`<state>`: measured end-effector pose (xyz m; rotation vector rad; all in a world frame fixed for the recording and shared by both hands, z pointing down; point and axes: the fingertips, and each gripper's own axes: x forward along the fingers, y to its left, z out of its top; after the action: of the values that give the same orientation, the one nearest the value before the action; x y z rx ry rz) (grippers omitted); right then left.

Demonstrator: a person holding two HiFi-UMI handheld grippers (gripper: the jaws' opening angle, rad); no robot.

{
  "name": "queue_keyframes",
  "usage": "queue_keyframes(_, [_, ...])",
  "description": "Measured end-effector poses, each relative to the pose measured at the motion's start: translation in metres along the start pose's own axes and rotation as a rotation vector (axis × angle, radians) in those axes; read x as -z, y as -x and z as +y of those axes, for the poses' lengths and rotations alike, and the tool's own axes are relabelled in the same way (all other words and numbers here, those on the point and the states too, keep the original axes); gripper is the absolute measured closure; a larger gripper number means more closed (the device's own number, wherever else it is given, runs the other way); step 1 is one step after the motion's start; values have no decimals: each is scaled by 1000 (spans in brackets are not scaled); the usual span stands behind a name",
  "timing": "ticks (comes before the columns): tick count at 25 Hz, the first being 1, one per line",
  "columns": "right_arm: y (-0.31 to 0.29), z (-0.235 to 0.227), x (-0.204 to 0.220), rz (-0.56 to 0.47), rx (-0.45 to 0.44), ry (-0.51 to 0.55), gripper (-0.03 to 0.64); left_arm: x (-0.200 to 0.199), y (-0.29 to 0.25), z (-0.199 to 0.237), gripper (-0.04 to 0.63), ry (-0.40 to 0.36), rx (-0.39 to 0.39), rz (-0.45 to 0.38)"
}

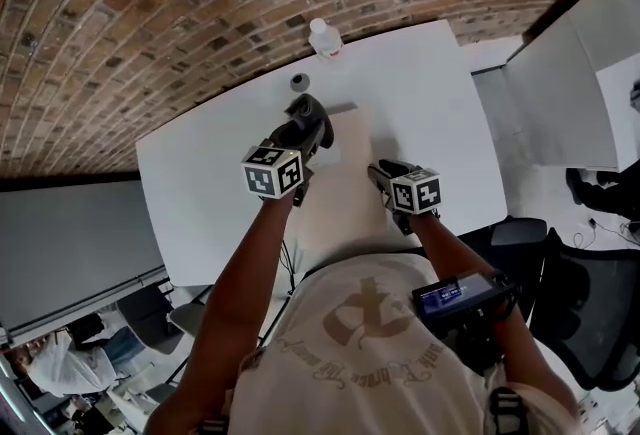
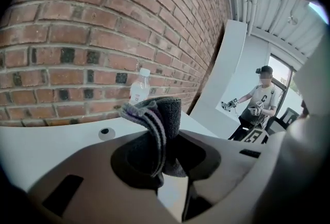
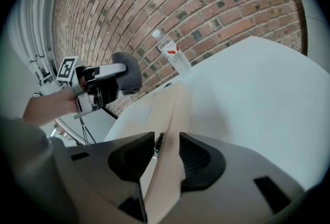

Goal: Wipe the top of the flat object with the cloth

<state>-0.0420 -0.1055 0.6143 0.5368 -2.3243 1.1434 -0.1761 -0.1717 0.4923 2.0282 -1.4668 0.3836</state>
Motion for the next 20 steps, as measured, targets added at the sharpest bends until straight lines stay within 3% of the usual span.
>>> queue_keyframes(3, [0, 0, 1, 3, -15, -15, 459, -9, -21, 14, 492, 62, -3, 2])
queue_keyframes(8, [-2, 2, 2, 6, -37, -18, 459, -7, -58, 39, 492, 251, -21, 35])
queue_keyframes(12, [-1, 1, 3, 3, -47, -17, 459, 1, -90, 49, 492, 359, -45, 90])
queue_keyframes(17, [-4, 1, 2, -4, -74, -41, 459, 11, -125, 51, 492, 459, -59, 159])
queue_keyframes(20, [-3, 3, 3, -1, -78, -40, 459, 16, -141, 47, 492, 444, -61, 225])
